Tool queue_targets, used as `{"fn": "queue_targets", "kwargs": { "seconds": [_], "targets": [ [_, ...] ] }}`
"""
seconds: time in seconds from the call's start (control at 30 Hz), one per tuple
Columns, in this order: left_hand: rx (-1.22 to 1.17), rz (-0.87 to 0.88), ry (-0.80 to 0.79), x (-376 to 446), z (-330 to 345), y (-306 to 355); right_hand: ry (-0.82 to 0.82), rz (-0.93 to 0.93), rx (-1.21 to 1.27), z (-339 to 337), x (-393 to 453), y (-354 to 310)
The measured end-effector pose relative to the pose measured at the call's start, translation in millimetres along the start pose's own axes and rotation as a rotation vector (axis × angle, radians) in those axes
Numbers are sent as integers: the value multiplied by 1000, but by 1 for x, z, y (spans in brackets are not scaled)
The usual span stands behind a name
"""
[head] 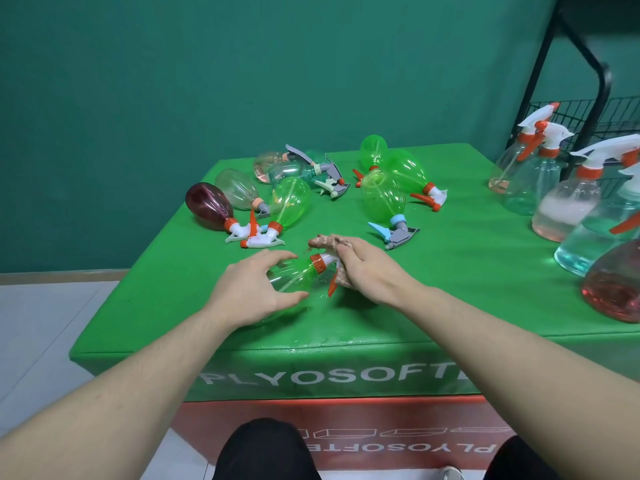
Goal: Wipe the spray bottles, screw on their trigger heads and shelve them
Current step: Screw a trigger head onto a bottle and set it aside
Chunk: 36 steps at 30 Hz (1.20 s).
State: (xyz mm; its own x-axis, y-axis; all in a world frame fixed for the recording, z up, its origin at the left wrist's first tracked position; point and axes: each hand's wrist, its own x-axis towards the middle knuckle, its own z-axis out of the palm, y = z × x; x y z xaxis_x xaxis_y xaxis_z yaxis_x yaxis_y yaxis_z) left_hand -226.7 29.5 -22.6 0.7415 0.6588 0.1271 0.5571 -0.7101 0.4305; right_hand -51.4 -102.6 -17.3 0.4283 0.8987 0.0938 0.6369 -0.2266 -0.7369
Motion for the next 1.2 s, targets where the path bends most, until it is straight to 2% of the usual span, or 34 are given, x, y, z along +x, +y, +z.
{"fn": "queue_targets", "kwargs": {
  "seconds": [0.37, 0.7, 0.87, 1.0, 1.2],
  "targets": [
    [-43, -16, -34, 2, -6, 6, 18, -8, 24, -4, -9, 4],
    [-220, -60, 3, -5, -8, 11, 220, 31, 112, -19, -34, 6],
    [-481, -43, 20, 0, 1, 29, 252, 195, 179, -25, -30, 5],
    [-823, -137, -24, 3, 9, 48, 298, 284, 253, -30, -22, 6],
    [-1093, -183, -57, 5, 25, 56, 332, 316, 267, -22, -5, 8]
  ]
}}
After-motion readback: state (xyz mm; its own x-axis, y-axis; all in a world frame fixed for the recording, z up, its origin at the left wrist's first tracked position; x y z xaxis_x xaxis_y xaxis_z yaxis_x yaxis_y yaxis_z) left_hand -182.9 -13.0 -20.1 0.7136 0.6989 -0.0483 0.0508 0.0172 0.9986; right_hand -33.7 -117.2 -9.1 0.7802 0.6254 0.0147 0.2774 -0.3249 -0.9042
